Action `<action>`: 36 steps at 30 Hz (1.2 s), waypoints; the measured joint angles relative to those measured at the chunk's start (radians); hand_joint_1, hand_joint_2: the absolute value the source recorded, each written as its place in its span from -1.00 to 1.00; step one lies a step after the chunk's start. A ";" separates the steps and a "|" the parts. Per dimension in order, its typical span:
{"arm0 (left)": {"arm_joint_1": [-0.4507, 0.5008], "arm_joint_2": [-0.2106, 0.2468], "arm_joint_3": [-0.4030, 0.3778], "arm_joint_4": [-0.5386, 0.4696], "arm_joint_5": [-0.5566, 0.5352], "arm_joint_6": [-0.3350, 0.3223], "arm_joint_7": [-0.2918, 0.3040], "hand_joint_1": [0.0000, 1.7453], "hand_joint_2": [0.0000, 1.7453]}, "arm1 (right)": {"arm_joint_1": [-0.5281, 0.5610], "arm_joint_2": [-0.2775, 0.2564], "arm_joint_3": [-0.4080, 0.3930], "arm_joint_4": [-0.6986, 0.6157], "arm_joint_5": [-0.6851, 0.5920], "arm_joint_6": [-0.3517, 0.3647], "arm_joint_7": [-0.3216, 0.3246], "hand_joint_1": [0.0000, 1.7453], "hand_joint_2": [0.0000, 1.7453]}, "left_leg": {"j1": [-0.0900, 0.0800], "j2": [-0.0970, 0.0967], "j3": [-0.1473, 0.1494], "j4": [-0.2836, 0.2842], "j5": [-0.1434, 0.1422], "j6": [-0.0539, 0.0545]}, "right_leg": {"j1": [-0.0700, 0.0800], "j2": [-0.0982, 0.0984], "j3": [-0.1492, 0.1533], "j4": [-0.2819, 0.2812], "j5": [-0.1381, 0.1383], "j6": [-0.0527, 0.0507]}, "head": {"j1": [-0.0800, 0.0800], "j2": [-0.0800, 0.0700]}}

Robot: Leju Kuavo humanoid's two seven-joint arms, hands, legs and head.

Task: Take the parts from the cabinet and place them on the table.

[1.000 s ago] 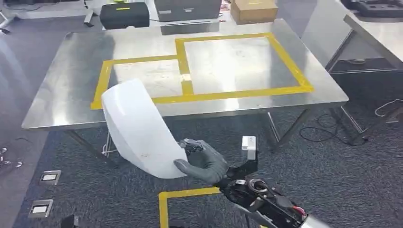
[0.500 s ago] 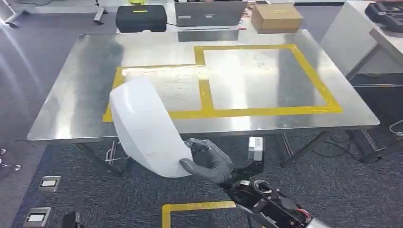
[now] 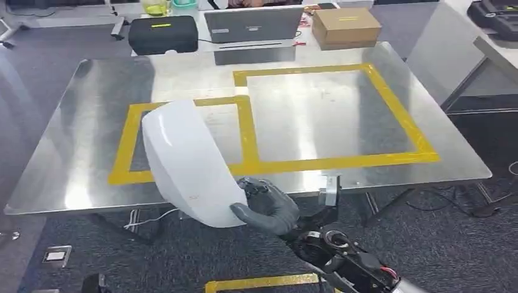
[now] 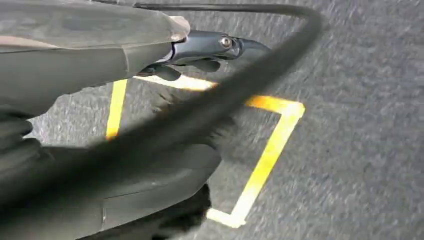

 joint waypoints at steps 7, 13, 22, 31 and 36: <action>-0.003 0.000 -0.001 -0.001 0.000 0.000 0.007 -1.00 1.00 | 0.000 0.000 -0.002 -0.002 0.002 -0.003 0.000 1.00 1.00 | -0.005 0.007 0.038 -0.157 0.165 0.041 | 0.001 0.000 0.039 0.000 -0.071 0.038 | -0.008 0.000; -0.005 0.002 -0.008 0.000 -0.011 0.008 0.011 -1.00 1.00 | 0.006 -0.006 -0.003 -0.004 0.025 -0.039 0.003 1.00 1.00 | -0.003 0.007 0.084 -0.164 0.129 0.056 | -0.010 -0.011 -0.172 0.351 -0.171 0.064 | 0.018 0.000; -0.025 -0.006 -0.015 -0.001 -0.032 0.009 0.015 -1.00 1.00 | -0.108 0.015 0.021 0.024 0.600 -0.478 0.154 1.00 1.00 | -0.012 0.004 0.113 -0.165 0.102 0.043 | -0.003 -0.007 -0.092 0.033 0.042 0.045 | 0.034 0.000; -0.046 -0.014 -0.024 -0.001 -0.049 0.009 0.025 -1.00 1.00 | -0.245 0.160 0.101 0.281 0.774 -0.522 0.121 1.00 1.00 | -0.012 0.003 0.123 -0.186 0.108 0.030 | -0.002 -0.009 -0.091 0.033 0.039 0.035 | 0.008 0.000; -0.056 -0.018 -0.035 -0.001 -0.053 0.009 0.026 -1.00 1.00 | -0.313 0.237 0.192 0.439 0.813 -0.636 0.224 1.00 1.00 | -0.012 0.002 0.124 -0.187 0.109 0.027 | -0.002 -0.011 -0.090 0.033 0.038 0.034 | 0.002 0.000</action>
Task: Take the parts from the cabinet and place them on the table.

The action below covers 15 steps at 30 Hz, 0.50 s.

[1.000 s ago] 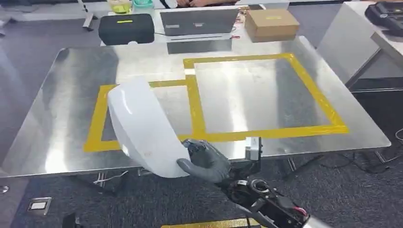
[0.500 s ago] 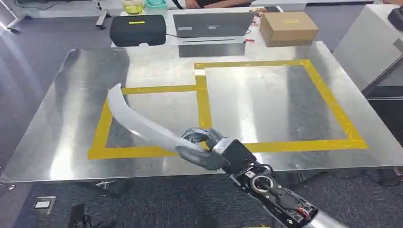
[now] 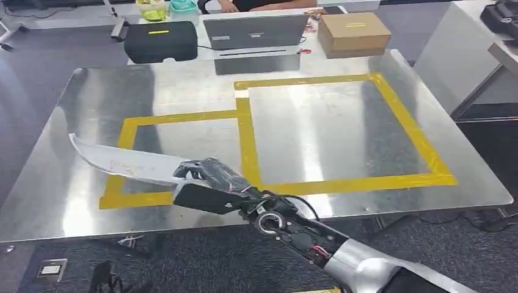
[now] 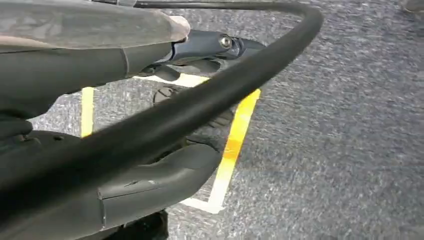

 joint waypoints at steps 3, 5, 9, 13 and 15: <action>-0.001 -0.002 -0.005 0.000 -0.003 0.001 0.000 -1.00 1.00 | -0.027 0.025 0.069 0.054 0.013 -0.065 0.064 1.00 1.00 | -0.001 0.000 0.000 0.000 0.000 0.000 | 0.000 0.000 0.000 -0.001 0.001 -0.001 | -0.001 0.000; -0.002 -0.003 -0.006 0.000 -0.006 0.001 0.000 -1.00 1.00 | -0.040 0.036 0.114 0.084 0.014 -0.076 0.075 1.00 1.00 | -0.001 0.000 0.000 0.000 0.000 0.000 | -0.001 0.000 0.001 -0.002 0.001 -0.001 | -0.002 0.000; -0.002 -0.004 -0.007 0.000 -0.011 0.002 0.000 -1.00 1.00 | -0.047 0.050 0.175 0.115 0.062 -0.113 0.133 1.00 1.00 | -0.001 0.000 0.000 0.000 0.000 0.000 | -0.001 0.000 0.003 -0.004 0.001 -0.001 | -0.002 0.000; -0.007 -0.006 -0.016 0.000 -0.017 0.003 0.000 -1.00 1.00 | -0.050 0.059 0.245 0.129 0.140 -0.156 0.207 1.00 1.00 | -0.002 0.000 0.000 0.000 0.000 0.000 | -0.001 0.000 0.003 -0.006 0.001 0.000 | -0.002 0.000; -0.008 -0.008 -0.021 0.000 -0.018 0.007 0.000 -1.00 1.00 | -0.053 0.060 0.267 0.135 0.157 -0.163 0.222 1.00 1.00 | -0.002 0.000 0.000 0.000 0.000 0.000 | -0.001 0.000 0.004 -0.006 0.001 0.000 | -0.002 0.000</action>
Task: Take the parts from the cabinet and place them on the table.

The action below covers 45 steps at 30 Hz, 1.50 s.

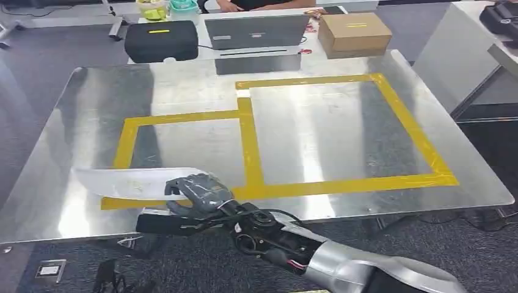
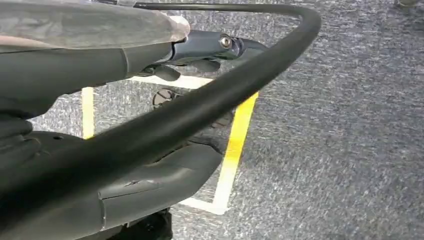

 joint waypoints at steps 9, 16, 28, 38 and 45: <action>-0.009 -0.004 -0.016 0.000 -0.017 0.001 -0.005 -1.00 1.00 | -0.025 0.001 0.058 0.037 0.135 -0.081 0.096 1.00 1.00 | 0.000 0.000 0.000 0.000 0.000 0.000 | 0.000 0.000 0.000 0.000 0.001 0.000 | -0.002 0.000; -0.017 -0.007 -0.030 0.000 -0.034 0.002 -0.014 -1.00 -1.00 | -0.030 0.001 0.066 0.061 0.126 -0.139 0.084 -1.00 -1.00 | 0.000 0.000 0.001 0.000 0.000 0.000 | 0.000 0.000 0.000 0.000 0.001 0.000 | -0.003 0.000; -0.020 -0.009 -0.031 0.000 -0.013 0.002 0.005 -1.00 -1.00 | -0.030 0.002 0.080 0.096 0.111 -0.157 0.071 -1.00 -1.00 | 0.000 0.000 0.001 0.000 0.000 0.000 | 0.000 0.000 0.000 0.000 0.001 0.000 | -0.004 0.000; -0.020 -0.010 -0.033 0.000 -0.012 -0.001 0.006 -1.00 -1.00 | -0.030 0.002 0.082 0.119 0.094 -0.173 0.051 -1.00 -1.00 | 0.000 0.000 0.001 0.000 0.000 0.000 | 0.000 0.000 0.000 0.000 0.000 0.000 | -0.005 0.000; -0.019 -0.010 -0.033 0.000 -0.008 -0.007 0.006 -1.00 -1.00 | -0.027 0.005 0.041 0.123 -0.259 -0.176 -0.199 -1.00 -1.00 | 0.000 0.000 0.001 0.000 0.000 0.000 | 0.000 0.000 0.001 0.000 0.001 0.000 | -0.005 0.000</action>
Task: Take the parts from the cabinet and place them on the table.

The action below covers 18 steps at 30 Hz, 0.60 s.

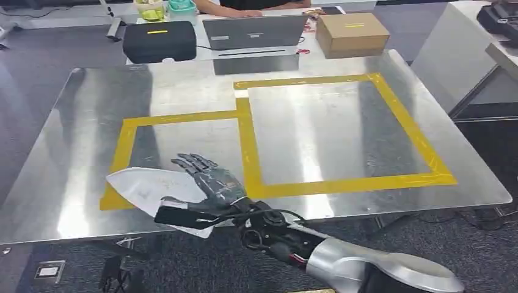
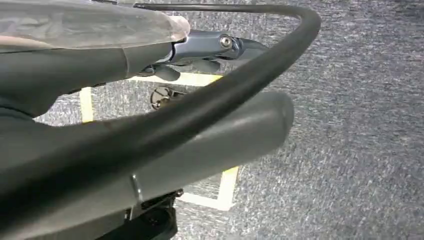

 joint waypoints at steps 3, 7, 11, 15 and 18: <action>0.000 0.000 0.000 0.000 0.000 -0.001 0.000 -1.00 -1.00 | -0.005 0.003 -0.022 0.000 -0.056 0.007 -0.028 -1.00 -1.00 | 0.000 0.000 0.000 0.000 0.000 0.000 | 0.000 0.000 0.000 0.000 0.000 0.000 | 0.000 0.000; 0.001 0.000 0.000 0.000 0.004 -0.003 0.000 -1.00 -1.00 | -0.004 0.006 -0.047 -0.009 -0.208 0.049 -0.142 -1.00 -1.00 | 0.000 0.000 0.000 0.000 0.000 0.000 | 0.000 0.000 0.000 0.000 0.000 0.000 | 0.000 0.000; 0.005 0.002 0.000 0.000 0.016 -0.014 -0.001 -1.00 -1.00 | -0.015 0.009 -0.118 -0.045 -0.461 0.318 -0.386 -1.00 1.00 | 0.000 0.000 0.001 0.000 0.000 0.000 | 0.000 0.000 0.000 0.000 0.000 0.000 | -0.001 0.000; 0.008 0.008 0.000 0.000 0.026 -0.019 0.000 -1.00 -1.00 | 0.011 -0.008 -0.235 -0.162 -0.523 0.606 -0.421 -1.00 1.00 | 0.000 0.000 0.001 0.000 0.000 0.000 | 0.000 0.000 0.000 0.000 0.000 0.000 | -0.001 0.000; 0.017 0.014 0.000 0.000 0.038 -0.021 -0.004 -1.00 -1.00 | 0.068 -0.038 -0.312 -0.265 -0.530 0.720 -0.442 -1.00 1.00 | 0.000 0.001 0.001 0.000 -0.001 0.000 | 0.000 0.001 0.000 0.000 0.000 0.000 | 0.000 0.000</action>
